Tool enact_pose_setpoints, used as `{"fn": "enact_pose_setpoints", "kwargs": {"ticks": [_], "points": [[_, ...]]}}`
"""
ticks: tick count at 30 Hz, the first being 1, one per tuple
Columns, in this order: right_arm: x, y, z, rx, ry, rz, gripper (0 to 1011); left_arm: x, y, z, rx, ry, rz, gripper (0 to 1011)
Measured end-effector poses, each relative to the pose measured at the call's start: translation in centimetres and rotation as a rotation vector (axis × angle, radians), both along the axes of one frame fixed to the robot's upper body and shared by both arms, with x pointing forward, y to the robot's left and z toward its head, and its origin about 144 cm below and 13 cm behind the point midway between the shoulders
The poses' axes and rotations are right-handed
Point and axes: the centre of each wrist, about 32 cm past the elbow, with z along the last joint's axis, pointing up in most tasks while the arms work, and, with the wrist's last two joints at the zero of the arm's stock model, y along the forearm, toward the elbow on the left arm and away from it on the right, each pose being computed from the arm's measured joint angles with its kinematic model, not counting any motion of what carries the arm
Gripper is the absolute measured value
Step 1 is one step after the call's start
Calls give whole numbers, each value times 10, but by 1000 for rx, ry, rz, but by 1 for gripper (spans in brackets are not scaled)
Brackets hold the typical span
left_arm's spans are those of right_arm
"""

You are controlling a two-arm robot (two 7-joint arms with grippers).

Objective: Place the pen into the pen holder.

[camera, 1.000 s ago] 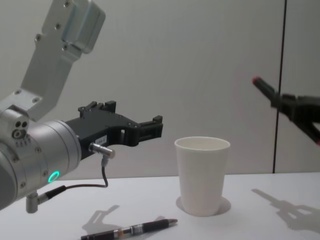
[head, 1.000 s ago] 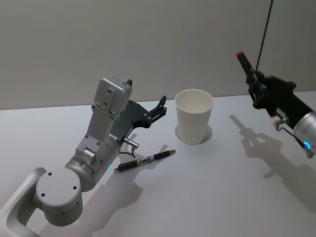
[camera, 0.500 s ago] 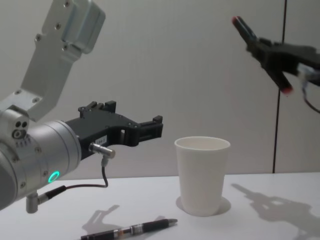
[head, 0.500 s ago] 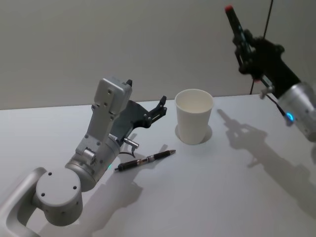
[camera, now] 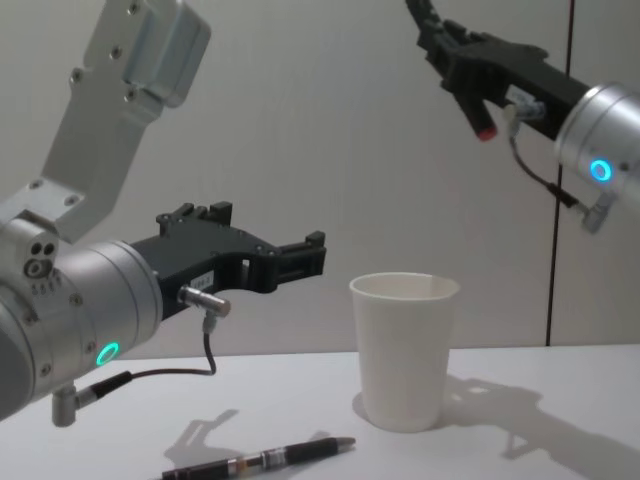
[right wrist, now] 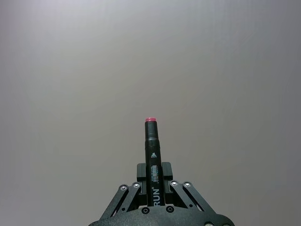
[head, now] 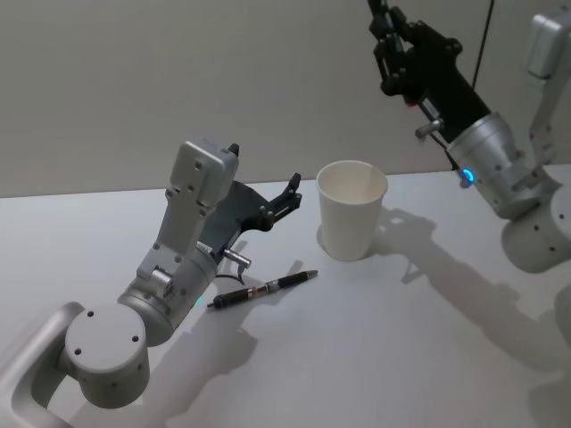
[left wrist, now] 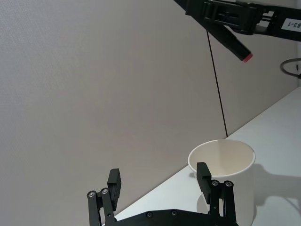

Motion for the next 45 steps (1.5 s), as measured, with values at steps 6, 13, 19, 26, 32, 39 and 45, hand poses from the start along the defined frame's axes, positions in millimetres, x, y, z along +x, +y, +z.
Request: {"fn": "enact_pose_setpoints", "kwargs": {"ticks": [6, 13, 19, 26, 32, 39, 45], "points": [[7, 12, -3, 1, -15, 24, 178, 0, 0, 0, 0, 0, 0, 1001], [8, 17, -8, -4, -13, 32, 177, 0, 0, 0, 0, 0, 0, 1001], [8, 20, -13, -16, -7, 35, 177, 0, 0, 0, 0, 0, 0, 1001], [8, 22, -20, -32, 1, 35, 178, 0, 0, 0, 0, 0, 0, 1001], [10, 24, -26, -48, 8, 37, 177, 0, 0, 0, 0, 0, 0, 1001], [12, 27, -34, -66, 22, 42, 177, 0, 0, 0, 0, 0, 0, 1001], [14, 29, -41, -83, 36, 48, 177, 0, 0, 0, 0, 0, 0, 1001]]}}
